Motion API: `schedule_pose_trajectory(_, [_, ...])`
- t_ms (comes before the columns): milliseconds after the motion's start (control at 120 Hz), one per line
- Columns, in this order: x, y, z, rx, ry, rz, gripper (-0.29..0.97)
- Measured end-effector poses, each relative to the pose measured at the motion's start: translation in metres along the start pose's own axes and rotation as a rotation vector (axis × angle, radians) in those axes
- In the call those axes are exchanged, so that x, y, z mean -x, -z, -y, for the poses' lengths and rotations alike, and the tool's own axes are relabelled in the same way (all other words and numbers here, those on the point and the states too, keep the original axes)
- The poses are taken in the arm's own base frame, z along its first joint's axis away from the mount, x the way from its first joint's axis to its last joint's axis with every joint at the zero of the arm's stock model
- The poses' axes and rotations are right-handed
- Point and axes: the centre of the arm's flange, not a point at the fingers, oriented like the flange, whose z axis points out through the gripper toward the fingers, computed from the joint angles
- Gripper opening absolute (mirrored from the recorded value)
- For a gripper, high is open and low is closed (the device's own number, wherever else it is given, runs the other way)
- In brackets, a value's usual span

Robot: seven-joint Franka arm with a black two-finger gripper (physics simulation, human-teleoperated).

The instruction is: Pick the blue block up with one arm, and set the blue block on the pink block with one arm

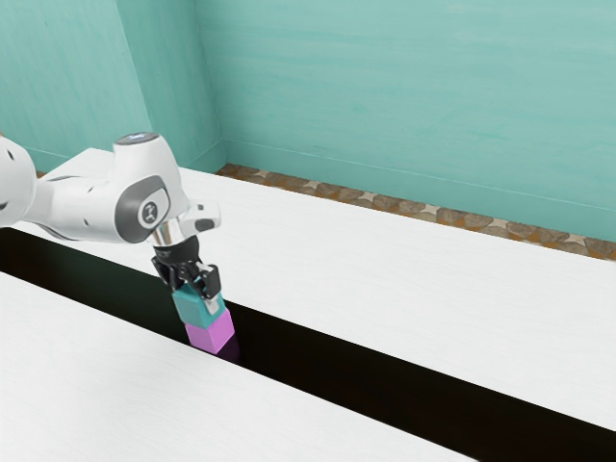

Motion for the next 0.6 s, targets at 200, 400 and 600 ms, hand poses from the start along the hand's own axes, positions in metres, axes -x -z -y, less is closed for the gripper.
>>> schedule_pose_trajectory(200, [-0.0005,0.0002,0.0011,-0.001,-0.001,-0.006,0.36])
schedule_pose_trajectory(400, [-0.0019,-0.0002,0.0001,0.002,-0.006,-0.009,0.45])
schedule_pose_trajectory(600, [-0.0029,0.001,-0.0009,0.005,-0.016,-0.013,0.57])
